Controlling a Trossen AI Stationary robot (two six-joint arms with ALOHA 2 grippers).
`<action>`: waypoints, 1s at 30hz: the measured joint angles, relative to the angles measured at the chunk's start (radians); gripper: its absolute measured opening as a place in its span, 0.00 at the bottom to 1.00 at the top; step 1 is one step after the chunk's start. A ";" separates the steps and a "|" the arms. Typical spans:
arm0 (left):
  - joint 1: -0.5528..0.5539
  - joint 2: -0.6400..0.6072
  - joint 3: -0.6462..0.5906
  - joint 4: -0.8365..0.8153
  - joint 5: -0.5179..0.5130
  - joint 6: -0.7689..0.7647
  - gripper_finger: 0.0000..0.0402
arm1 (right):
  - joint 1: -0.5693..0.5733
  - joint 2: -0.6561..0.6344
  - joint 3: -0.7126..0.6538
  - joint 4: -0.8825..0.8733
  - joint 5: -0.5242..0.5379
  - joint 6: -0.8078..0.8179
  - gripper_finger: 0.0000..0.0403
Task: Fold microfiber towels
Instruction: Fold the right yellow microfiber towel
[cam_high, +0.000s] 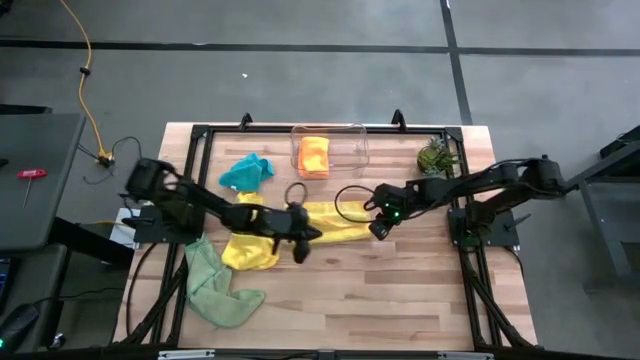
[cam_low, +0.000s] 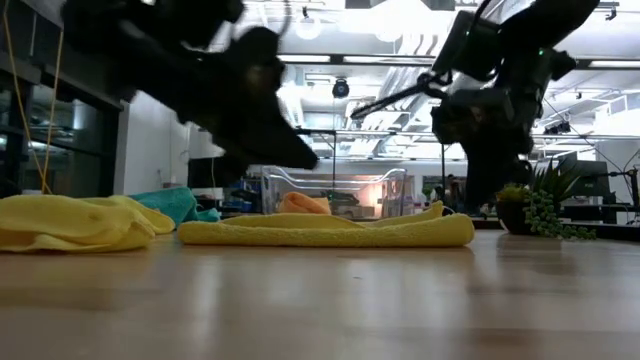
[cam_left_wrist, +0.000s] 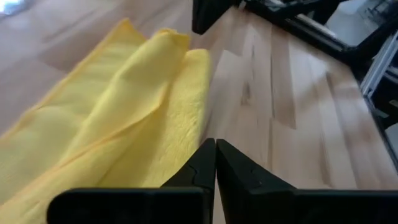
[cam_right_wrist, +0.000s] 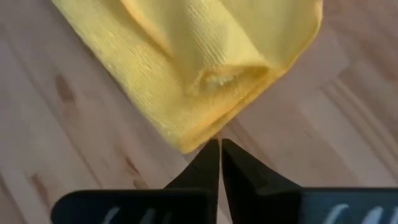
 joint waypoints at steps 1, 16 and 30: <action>0.001 0.029 0.028 -0.005 0.007 0.009 0.01 | 0.000 0.018 0.000 0.008 -0.007 -0.004 0.01; 0.001 0.164 0.127 -0.122 0.001 0.009 0.00 | -0.001 0.116 0.000 0.187 0.011 0.028 0.00; 0.001 0.164 0.127 -0.167 -0.002 0.016 0.00 | -0.103 0.116 0.000 0.239 0.102 0.193 0.00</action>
